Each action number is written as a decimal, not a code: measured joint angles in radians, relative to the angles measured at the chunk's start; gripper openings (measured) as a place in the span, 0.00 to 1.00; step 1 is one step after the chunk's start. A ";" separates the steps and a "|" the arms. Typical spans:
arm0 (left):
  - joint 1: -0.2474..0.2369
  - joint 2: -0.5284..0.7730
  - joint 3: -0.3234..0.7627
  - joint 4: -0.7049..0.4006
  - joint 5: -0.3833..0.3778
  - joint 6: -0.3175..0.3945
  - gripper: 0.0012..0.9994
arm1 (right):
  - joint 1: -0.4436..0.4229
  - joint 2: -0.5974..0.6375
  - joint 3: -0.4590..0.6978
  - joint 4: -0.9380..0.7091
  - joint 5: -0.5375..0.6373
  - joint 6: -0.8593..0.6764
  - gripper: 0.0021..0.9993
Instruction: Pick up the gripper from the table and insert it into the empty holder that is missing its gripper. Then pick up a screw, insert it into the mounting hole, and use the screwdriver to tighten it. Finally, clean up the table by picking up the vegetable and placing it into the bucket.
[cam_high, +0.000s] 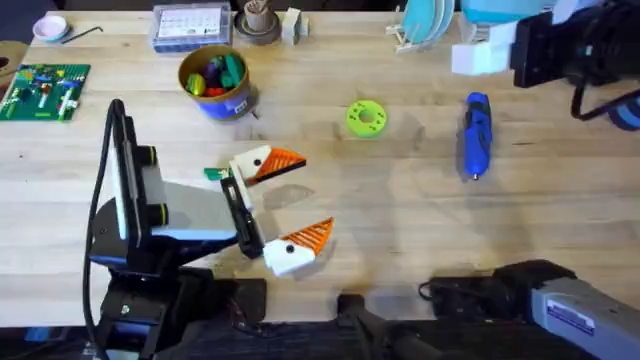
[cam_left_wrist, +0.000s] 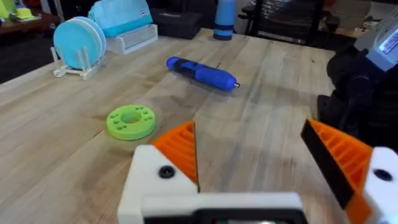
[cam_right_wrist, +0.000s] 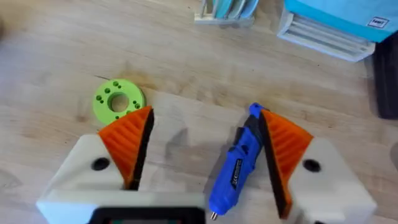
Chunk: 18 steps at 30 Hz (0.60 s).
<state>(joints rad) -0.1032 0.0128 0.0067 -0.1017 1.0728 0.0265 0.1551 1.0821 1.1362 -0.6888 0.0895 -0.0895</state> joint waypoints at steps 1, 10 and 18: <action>0.000 0.000 0.000 0.001 -0.003 0.001 0.99 | 0.000 0.000 0.000 0.000 0.000 0.000 0.99; 0.000 0.000 0.009 0.014 -0.198 -0.061 0.99 | 0.000 0.000 0.000 0.000 0.000 0.000 0.99; 0.000 0.072 0.298 -0.331 -0.567 -0.118 0.99 | 0.002 0.000 0.000 0.000 0.000 0.007 1.00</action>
<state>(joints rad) -0.1032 0.0846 0.3051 -0.4329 0.5061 -0.0917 0.1570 1.0821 1.1362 -0.6884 0.0895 -0.0824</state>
